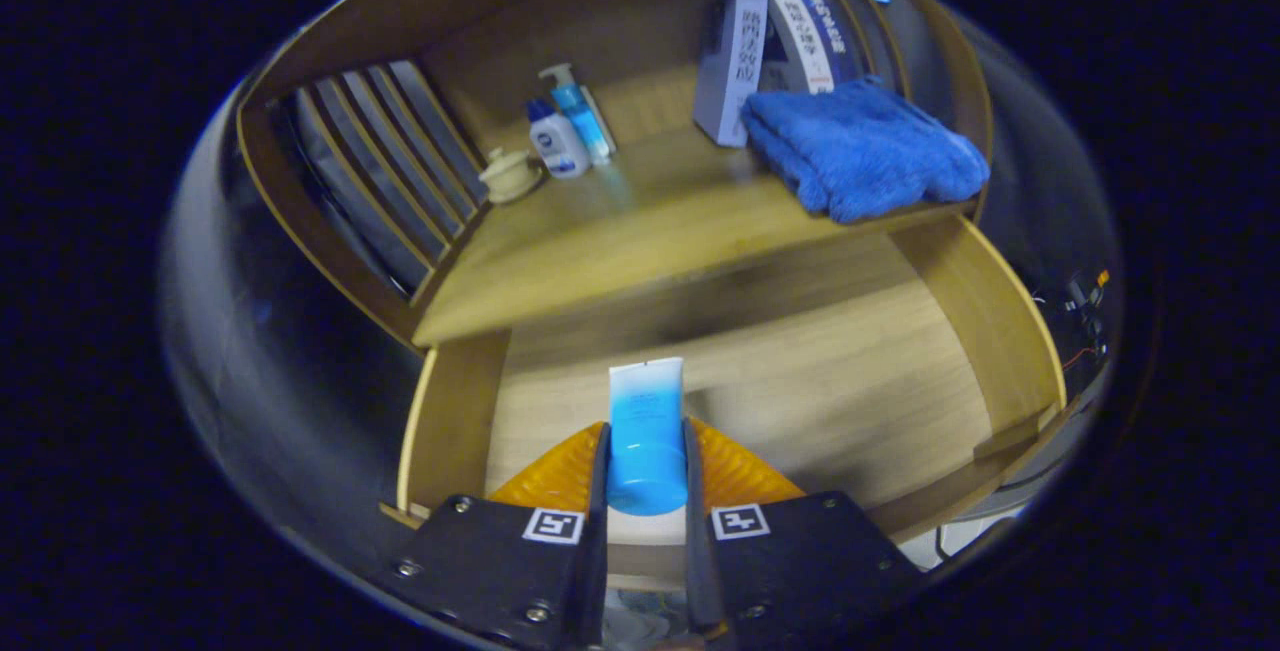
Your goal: Pull open the drawer, take out the items inside it, and place them on the countertop above the cabinet.
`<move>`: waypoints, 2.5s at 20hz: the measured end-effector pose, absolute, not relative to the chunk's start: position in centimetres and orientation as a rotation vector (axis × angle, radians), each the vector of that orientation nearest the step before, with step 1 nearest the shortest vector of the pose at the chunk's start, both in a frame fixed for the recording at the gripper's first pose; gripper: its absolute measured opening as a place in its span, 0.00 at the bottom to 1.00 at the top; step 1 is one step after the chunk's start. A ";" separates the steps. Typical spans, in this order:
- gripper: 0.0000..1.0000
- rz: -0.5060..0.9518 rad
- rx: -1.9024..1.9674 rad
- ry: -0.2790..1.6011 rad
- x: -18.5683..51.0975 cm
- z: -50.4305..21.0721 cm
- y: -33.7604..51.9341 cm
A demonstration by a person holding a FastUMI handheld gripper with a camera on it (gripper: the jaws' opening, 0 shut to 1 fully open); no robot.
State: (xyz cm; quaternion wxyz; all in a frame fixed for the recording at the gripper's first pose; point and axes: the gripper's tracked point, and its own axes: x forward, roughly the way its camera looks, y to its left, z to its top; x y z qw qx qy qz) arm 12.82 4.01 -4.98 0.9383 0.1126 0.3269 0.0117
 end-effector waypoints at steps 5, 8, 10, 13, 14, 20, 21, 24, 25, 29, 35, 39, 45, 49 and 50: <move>0.32 -0.009 0.245 0.378 14.3 4.0 3.2; 0.32 -0.030 0.163 0.228 16.2 8.6 3.4; 0.32 -0.031 0.078 0.168 17.5 9.9 4.1; 0.32 -0.025 -0.007 0.116 19.9 10.3 5.0; 0.32 -0.028 -0.020 0.125 21.1 9.7 5.4; 0.32 -0.077 -0.100 0.208 28.7 3.9 4.5; 0.32 -0.086 -0.109 0.223 30.0 2.7 4.3; 0.32 -0.105 -0.126 0.255 32.5 0.0 3.8; 0.32 -0.103 -0.124 0.270 32.8 -0.8 3.9; 0.39 -0.105 -0.103 0.310 33.5 -3.5 3.8; 0.88 -0.103 -0.114 0.293 30.9 -1.8 3.8; 0.99 -0.069 -0.092 0.233 27.0 1.8 4.1; 0.99 -0.024 -0.015 0.138 19.5 5.6 4.0; 0.99 -0.021 -0.047 0.078 14.1 6.7 2.5; 0.99 -0.016 -0.062 0.061 13.0 6.8 2.5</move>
